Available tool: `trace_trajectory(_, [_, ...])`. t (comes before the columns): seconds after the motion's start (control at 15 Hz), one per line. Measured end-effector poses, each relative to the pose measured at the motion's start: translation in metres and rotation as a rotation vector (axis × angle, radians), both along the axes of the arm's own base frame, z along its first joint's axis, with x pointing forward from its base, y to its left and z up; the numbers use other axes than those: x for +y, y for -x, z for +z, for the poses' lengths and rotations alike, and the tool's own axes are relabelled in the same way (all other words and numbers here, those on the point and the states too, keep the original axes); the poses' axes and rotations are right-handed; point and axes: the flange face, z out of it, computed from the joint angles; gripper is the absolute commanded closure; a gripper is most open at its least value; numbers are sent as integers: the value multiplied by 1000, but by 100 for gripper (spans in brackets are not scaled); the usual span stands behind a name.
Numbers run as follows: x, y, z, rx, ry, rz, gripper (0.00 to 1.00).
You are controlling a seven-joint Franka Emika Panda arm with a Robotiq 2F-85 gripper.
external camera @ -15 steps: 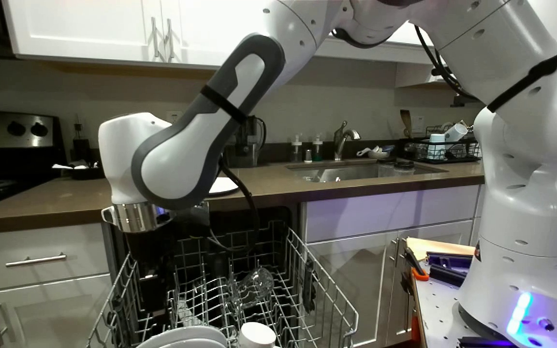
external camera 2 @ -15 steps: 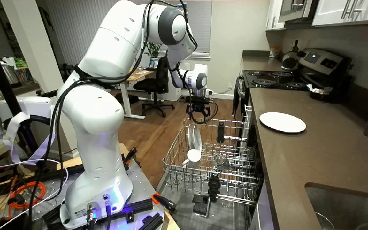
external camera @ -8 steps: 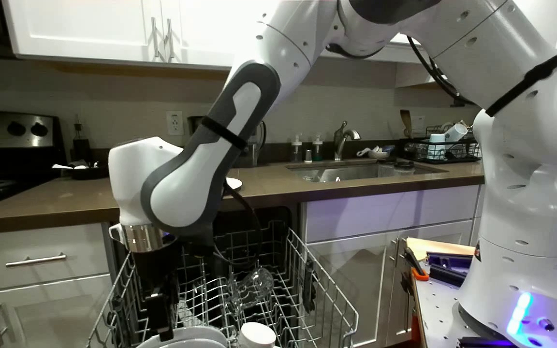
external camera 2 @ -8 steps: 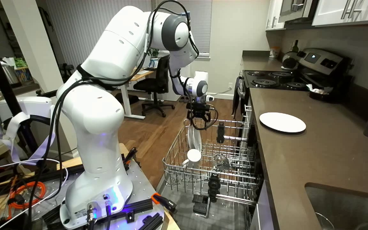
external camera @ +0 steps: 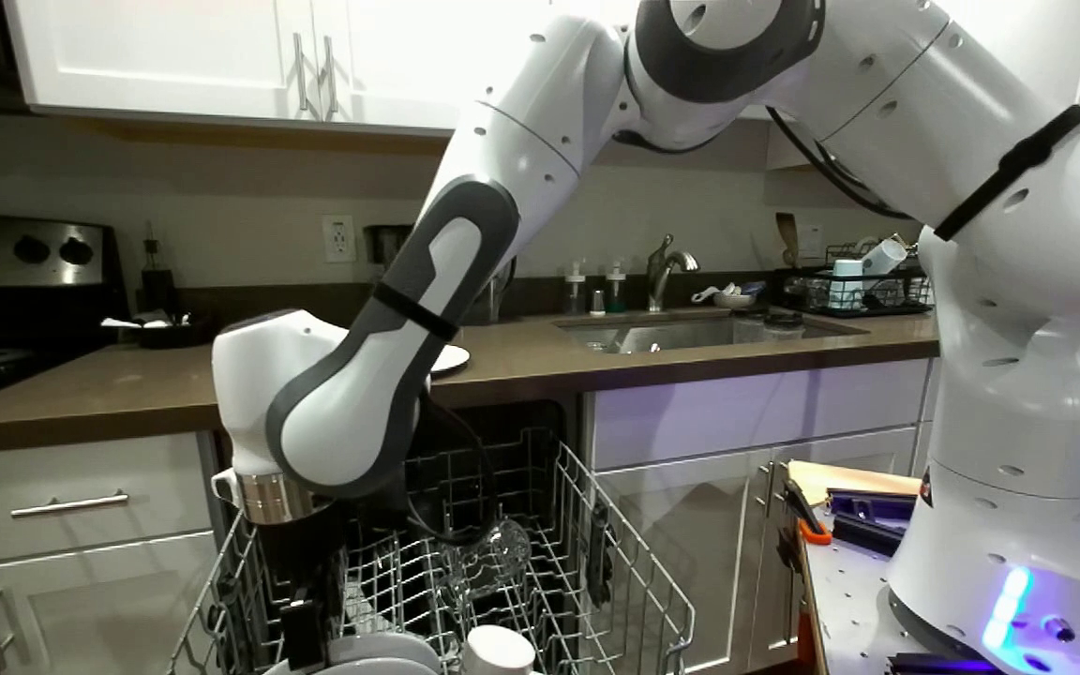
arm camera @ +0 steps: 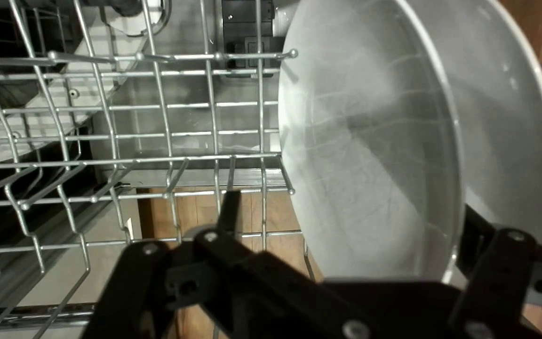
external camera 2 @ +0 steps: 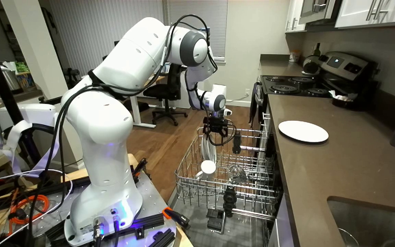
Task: Remove one white plate from the dishwasher and place it on top of the white plate on the countertop
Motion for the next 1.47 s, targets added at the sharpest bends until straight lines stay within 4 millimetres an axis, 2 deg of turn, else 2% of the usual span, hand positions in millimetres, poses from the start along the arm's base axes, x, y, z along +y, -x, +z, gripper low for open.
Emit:
trace_trajectory(0.07, [0,-2,-2,2,-7,2,27])
trace_trajectory(0.4, [5,-6,-11,20,-55,10,59])
trace_trajectory(0.53, [8,-9,-8,19,-77,6,72])
trace_trajectory(0.6, [10,-10,-7,20,-84,4,73])
trace_trajectory(0.67, [12,-11,-7,21,-91,1,35])
trace_trajectory(0.8, [15,-12,-5,23,-98,-2,38])
trace_trajectory(1.2, [9,-12,-12,36,-89,-9,2])
trace_trajectory(1.47, [2,-11,-16,85,-64,-15,0])
